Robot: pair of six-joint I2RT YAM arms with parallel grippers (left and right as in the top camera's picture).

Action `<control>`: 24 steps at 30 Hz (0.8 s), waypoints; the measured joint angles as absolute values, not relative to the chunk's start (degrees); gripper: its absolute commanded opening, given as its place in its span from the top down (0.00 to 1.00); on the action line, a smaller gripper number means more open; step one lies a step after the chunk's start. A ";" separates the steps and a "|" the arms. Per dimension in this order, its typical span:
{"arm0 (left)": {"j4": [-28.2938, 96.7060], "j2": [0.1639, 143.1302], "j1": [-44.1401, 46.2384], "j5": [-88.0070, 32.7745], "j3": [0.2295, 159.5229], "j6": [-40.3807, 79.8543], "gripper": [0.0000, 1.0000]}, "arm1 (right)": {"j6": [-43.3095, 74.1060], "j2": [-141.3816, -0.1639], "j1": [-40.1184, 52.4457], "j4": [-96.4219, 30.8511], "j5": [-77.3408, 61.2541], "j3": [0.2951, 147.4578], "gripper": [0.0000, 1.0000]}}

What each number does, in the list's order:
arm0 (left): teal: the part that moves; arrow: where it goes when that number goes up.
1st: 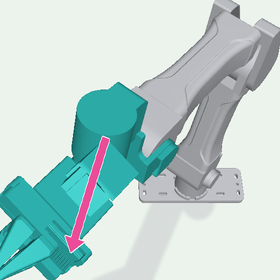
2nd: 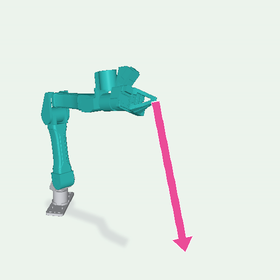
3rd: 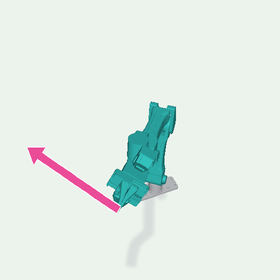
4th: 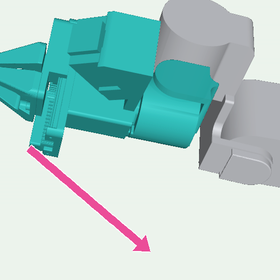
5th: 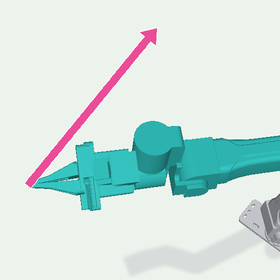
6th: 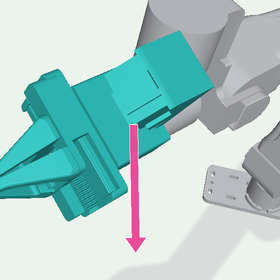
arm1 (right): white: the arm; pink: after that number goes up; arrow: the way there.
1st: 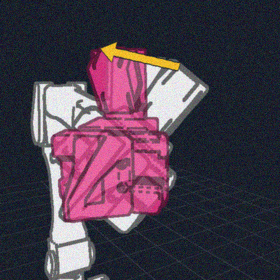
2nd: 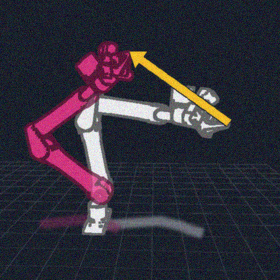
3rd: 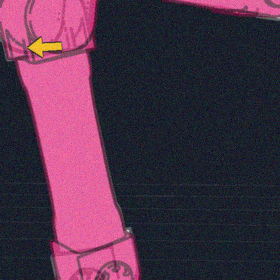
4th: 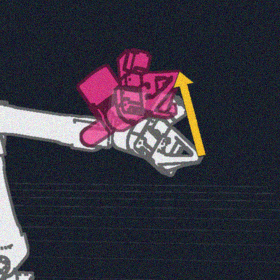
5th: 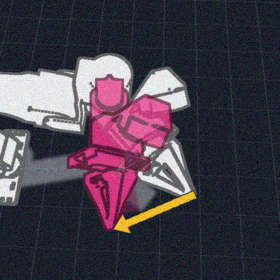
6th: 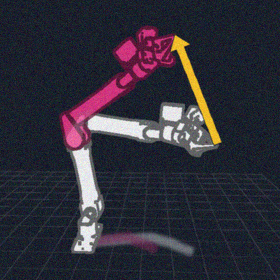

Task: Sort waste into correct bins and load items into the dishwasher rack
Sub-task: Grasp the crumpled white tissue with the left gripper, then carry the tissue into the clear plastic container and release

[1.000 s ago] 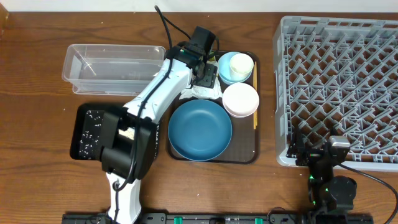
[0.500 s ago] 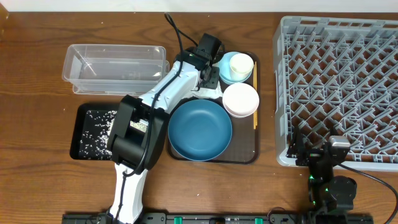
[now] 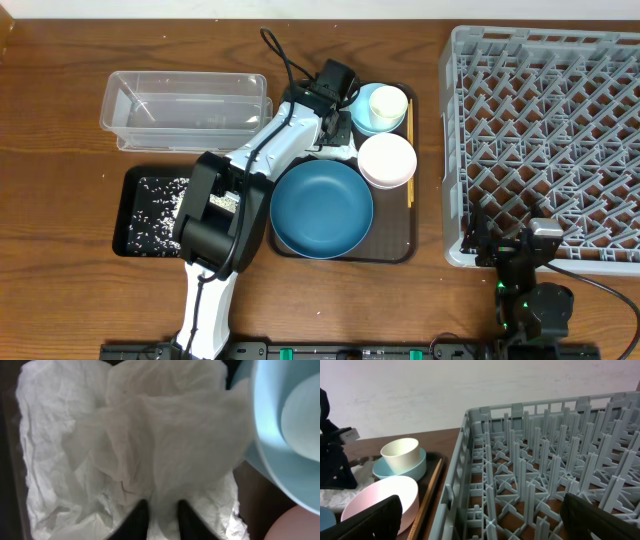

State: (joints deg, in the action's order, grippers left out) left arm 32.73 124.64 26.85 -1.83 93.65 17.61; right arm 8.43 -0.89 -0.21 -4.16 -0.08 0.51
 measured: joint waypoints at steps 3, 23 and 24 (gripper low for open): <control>32.77 124.64 26.85 -2.28 93.65 17.85 0.94 | 8.43 -0.89 -0.21 -4.16 -0.08 0.51 0.01; 40.56 97.01 22.17 -0.67 93.03 18.24 0.94 | 8.43 -0.89 -0.21 -4.16 -0.08 0.51 0.01; 40.56 96.16 21.06 -0.60 93.03 18.24 0.94 | 8.43 -0.89 -0.21 -4.16 -0.08 0.51 0.01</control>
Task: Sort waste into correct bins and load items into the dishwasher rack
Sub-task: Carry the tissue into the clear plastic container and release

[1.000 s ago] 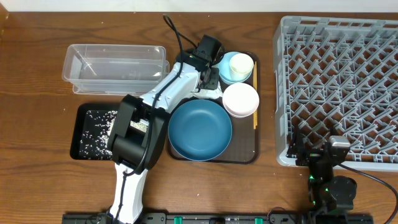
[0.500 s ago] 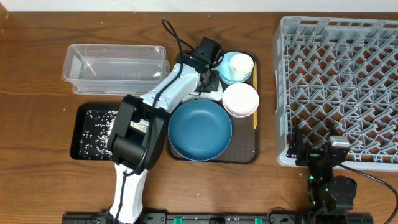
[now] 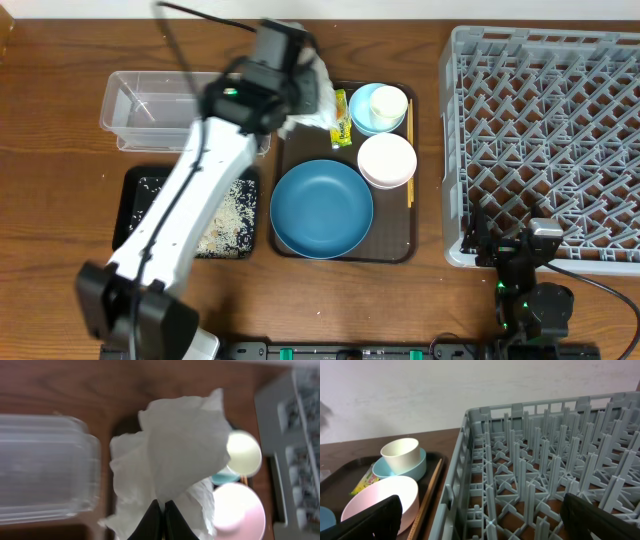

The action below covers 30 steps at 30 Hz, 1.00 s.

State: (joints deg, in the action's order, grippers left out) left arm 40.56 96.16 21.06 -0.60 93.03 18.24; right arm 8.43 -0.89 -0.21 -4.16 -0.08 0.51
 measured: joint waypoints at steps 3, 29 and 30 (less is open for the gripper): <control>40.66 95.13 16.86 -0.12 93.03 18.33 0.94 | 8.43 -0.89 -0.21 -4.16 -0.08 0.51 0.01; 42.33 107.68 -3.70 6.37 93.01 37.71 0.45 | 8.43 -0.89 -0.21 -4.16 -0.08 0.51 0.01; 42.33 107.59 -3.70 4.51 93.01 36.77 0.45 | 8.43 -0.89 -0.21 -4.16 -0.08 0.51 0.01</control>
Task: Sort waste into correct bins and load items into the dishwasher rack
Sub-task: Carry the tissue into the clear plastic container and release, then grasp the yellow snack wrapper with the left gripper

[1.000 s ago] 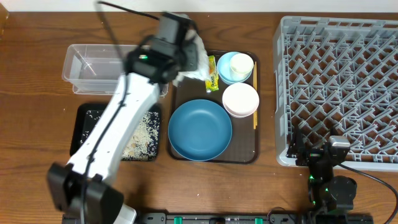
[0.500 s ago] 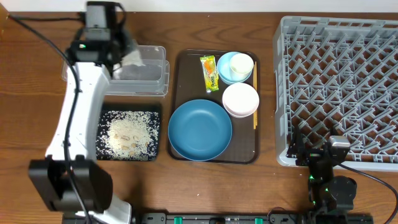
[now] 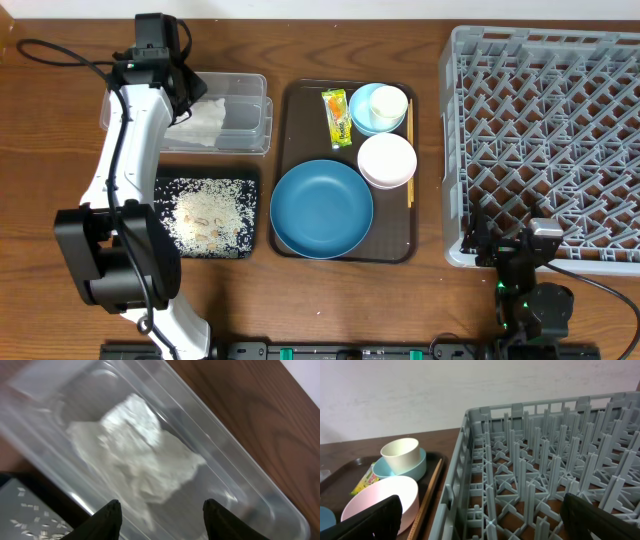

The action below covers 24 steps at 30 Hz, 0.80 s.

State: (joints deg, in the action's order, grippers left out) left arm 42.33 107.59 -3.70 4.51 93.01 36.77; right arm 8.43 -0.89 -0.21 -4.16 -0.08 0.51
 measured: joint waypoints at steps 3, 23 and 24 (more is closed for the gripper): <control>41.74 107.04 -3.57 -2.59 93.01 32.73 0.46 | 8.43 -0.89 -0.21 -4.16 -0.08 0.51 0.01; 31.11 114.39 22.35 -9.91 93.01 10.85 0.45 | 8.43 -0.89 -0.21 -4.16 -0.08 0.51 0.01; 30.89 115.96 22.31 -9.43 93.01 11.16 0.45 | 8.43 -0.89 -0.21 -4.16 -0.08 0.51 0.01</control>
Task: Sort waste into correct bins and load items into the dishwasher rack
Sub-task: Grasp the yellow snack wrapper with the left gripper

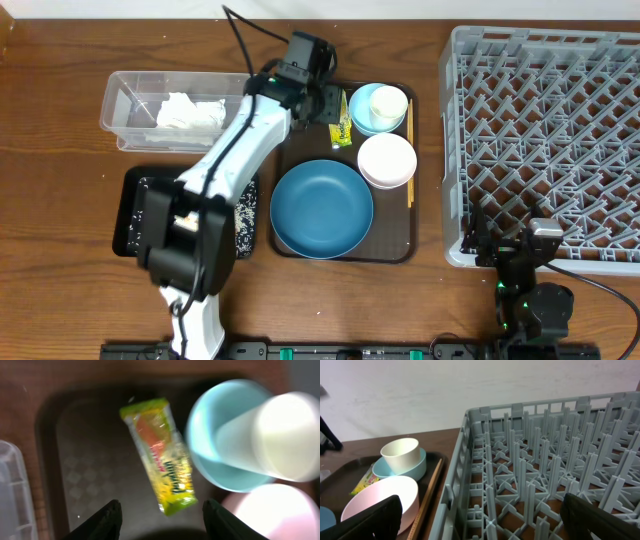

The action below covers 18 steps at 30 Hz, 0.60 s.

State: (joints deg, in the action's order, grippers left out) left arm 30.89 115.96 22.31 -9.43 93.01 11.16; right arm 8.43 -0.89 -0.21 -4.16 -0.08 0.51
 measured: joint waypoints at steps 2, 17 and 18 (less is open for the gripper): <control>30.63 118.56 22.22 -8.60 93.01 11.79 0.45 | 8.43 -0.89 -0.21 -4.16 -0.08 0.51 0.01; 24.32 125.84 23.53 -7.29 93.01 13.26 0.46 | 8.43 -0.89 -0.21 -4.16 -0.08 0.51 0.01; 23.59 126.04 23.79 -7.29 93.01 13.34 0.45 | 8.43 -0.89 -0.21 -4.16 -0.08 0.51 0.01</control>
